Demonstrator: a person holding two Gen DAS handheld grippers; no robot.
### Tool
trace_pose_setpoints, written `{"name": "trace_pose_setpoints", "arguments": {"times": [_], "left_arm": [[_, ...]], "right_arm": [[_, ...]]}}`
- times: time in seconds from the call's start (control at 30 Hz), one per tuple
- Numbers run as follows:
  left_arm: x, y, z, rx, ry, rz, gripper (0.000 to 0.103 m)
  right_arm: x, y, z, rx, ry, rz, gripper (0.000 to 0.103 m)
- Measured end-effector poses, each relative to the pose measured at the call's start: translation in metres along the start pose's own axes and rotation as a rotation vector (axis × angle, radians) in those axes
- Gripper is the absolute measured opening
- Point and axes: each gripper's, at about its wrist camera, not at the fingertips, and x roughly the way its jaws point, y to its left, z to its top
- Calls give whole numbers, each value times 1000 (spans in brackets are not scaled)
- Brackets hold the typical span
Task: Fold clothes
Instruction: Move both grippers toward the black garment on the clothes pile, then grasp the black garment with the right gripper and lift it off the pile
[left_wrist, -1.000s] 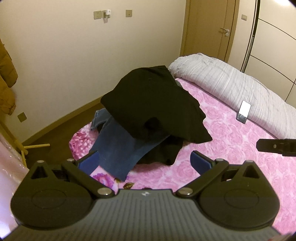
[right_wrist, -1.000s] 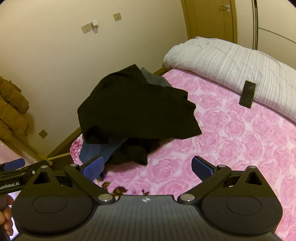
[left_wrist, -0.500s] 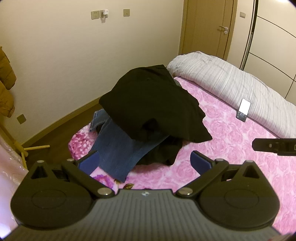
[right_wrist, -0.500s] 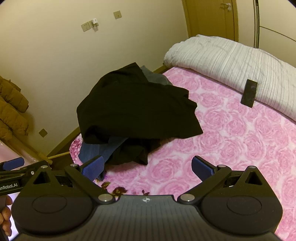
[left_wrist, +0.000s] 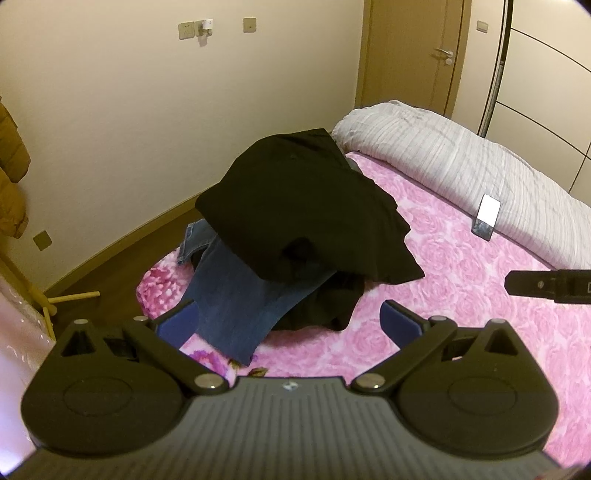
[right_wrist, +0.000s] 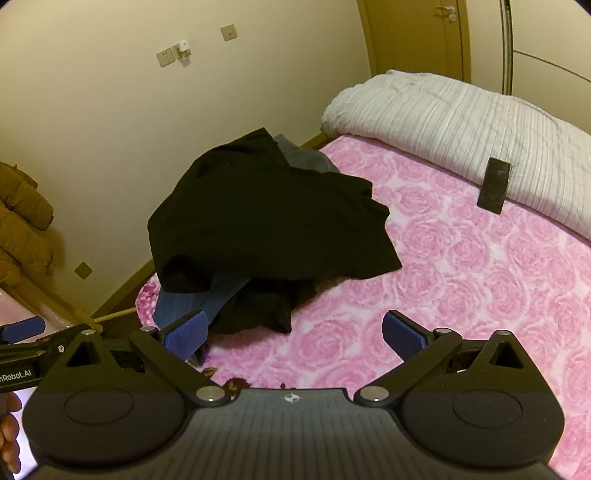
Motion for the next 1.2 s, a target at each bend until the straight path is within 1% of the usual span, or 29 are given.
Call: {"name": "trace_pose_setpoints", "arguments": {"times": [0.27, 0.53, 0.63, 0.67, 0.77, 0.8, 0.87, 0.97, 1.07, 1.2], "left_arm": [[-1, 5, 1, -16, 2, 14, 103], [-6, 10, -2, -31, -9, 27, 103], [-7, 13, -5, -37, -18, 30, 103], [-7, 14, -7, -39, -22, 32, 103], [-7, 17, -10, -9, -29, 54, 103], [-6, 18, -11, 12, -38, 56, 103], [-4, 20, -11, 57, -56, 57, 103], [11, 18, -7, 201, -74, 67, 103], [33, 17, 0, 354, -91, 57, 103], [78, 27, 15, 489, -102, 9, 103]], "right_arm": [[4, 3, 0, -9, 6, -1, 103], [5, 3, -2, -32, -9, 29, 103], [1, 8, -4, -100, -57, 75, 103], [0, 10, -4, -131, -76, 73, 103], [0, 16, -6, -213, -111, 20, 103], [1, 18, -7, -236, -119, 2, 103], [4, 17, -7, -240, -145, 6, 103], [11, 14, -4, -217, -165, 23, 103], [28, 12, 3, -197, -150, 35, 103], [62, 20, 12, -200, -103, -5, 103]]}}
